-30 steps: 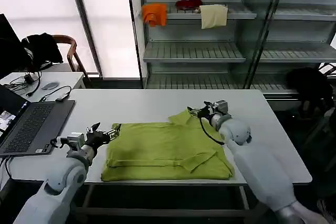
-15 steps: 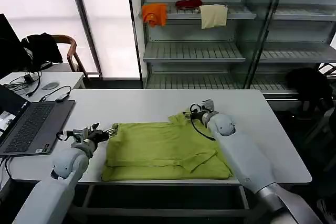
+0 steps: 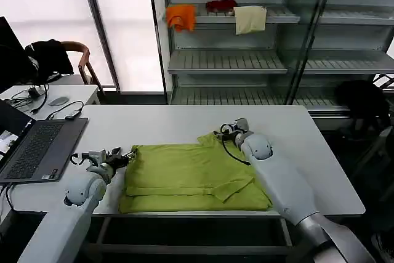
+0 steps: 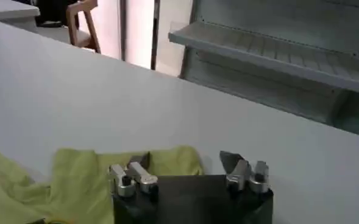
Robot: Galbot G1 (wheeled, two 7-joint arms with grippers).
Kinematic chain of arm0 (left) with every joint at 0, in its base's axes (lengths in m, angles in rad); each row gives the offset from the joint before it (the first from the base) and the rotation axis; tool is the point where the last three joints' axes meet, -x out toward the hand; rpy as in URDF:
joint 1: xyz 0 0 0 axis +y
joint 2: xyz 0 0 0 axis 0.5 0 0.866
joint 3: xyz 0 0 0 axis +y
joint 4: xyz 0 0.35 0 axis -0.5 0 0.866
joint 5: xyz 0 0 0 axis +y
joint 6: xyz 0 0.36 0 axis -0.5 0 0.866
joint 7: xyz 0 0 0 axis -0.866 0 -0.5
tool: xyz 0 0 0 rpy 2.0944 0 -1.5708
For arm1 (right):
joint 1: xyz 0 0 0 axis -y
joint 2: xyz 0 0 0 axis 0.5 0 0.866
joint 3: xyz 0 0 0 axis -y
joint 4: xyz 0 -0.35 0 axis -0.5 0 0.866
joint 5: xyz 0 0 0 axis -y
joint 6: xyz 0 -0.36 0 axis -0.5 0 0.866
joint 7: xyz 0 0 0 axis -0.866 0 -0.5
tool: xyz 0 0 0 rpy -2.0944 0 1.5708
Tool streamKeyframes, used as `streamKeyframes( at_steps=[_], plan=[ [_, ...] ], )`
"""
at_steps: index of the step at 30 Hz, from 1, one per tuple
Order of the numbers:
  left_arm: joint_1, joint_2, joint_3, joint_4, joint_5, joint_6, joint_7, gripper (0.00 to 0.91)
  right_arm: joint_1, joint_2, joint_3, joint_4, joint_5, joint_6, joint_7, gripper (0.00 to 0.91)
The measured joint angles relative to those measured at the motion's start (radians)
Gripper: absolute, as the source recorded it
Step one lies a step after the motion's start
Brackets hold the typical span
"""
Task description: Fold and organize the clothes.
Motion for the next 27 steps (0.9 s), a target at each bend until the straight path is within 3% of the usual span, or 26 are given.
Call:
streamKeyframes(
  at_steps=[1, 15, 27],
  plan=[
    [0.000, 0.001, 0.001, 0.001, 0.002, 0.000, 0.002, 0.010, -0.001, -0.001, -0.001, 0.001, 0.000, 0.000, -0.001, 0.000],
    [0.007, 0.015, -0.003, -0.022, -0.003, -0.006, 0.036, 0.000, 0.004, -0.019, -0.011, 0.039, 0.006, -0.006, -0.007, 0.000],
    [-0.001, 0.038, -0.016, -0.085, -0.072, -0.057, 0.043, 0.000, -0.004, -0.081, -0.032, 0.208, 0.082, -0.010, 0.028, 0.000]
  ],
)
